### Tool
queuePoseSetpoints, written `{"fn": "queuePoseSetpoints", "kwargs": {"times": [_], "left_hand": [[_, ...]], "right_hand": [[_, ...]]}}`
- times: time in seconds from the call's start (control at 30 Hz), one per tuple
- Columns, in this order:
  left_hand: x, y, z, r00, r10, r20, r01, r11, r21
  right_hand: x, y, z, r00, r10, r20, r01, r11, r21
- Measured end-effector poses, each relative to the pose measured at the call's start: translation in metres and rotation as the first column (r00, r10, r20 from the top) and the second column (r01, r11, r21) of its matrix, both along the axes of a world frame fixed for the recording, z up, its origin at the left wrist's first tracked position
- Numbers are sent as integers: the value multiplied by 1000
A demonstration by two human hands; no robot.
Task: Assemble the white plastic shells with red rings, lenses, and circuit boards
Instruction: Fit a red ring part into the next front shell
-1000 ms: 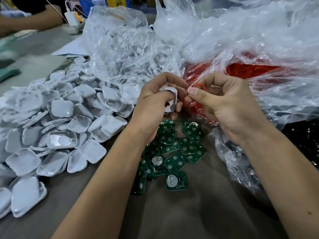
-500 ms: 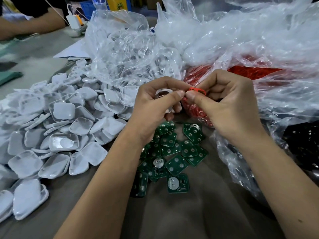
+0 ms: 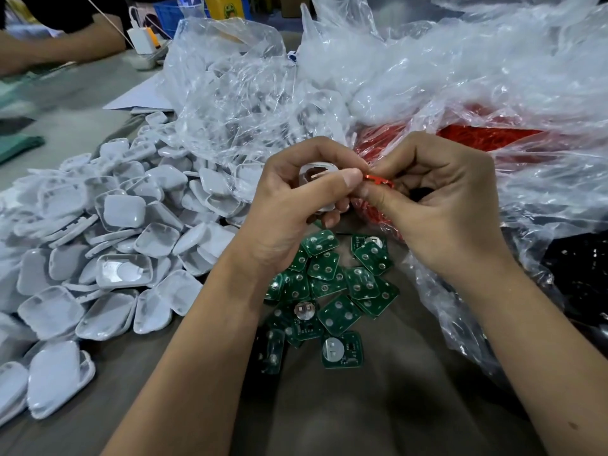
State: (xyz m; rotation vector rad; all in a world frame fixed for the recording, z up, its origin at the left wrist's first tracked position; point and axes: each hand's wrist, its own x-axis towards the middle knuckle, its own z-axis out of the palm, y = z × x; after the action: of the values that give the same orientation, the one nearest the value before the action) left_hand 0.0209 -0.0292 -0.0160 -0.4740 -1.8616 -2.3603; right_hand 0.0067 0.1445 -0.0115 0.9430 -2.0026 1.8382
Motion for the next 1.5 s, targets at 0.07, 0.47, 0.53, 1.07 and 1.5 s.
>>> {"fn": "queuePoseSetpoints", "kwargs": {"times": [0.07,0.47,0.53,1.07,1.5], "left_hand": [[-1,0,1,1000,13,12,-13,999,-32],[-4,5,0,944,-98,316,61,990,127],[-4,5,1,931,-122,345,64,982,176],[-1,11,2,986,-99,135,70,976,207],[-4,15,-9,944,320,-86,-323,946,-33]], "right_hand": [[-1,0,-2,997,-83,1,83,995,55],[-11,5,0,968,100,231,-69,988,-136],[-10,5,0,947,207,246,-162,968,-190],[-19,12,-1,915,195,354,-113,964,-240],[-15,8,-1,975,-134,175,154,982,-107]]}}
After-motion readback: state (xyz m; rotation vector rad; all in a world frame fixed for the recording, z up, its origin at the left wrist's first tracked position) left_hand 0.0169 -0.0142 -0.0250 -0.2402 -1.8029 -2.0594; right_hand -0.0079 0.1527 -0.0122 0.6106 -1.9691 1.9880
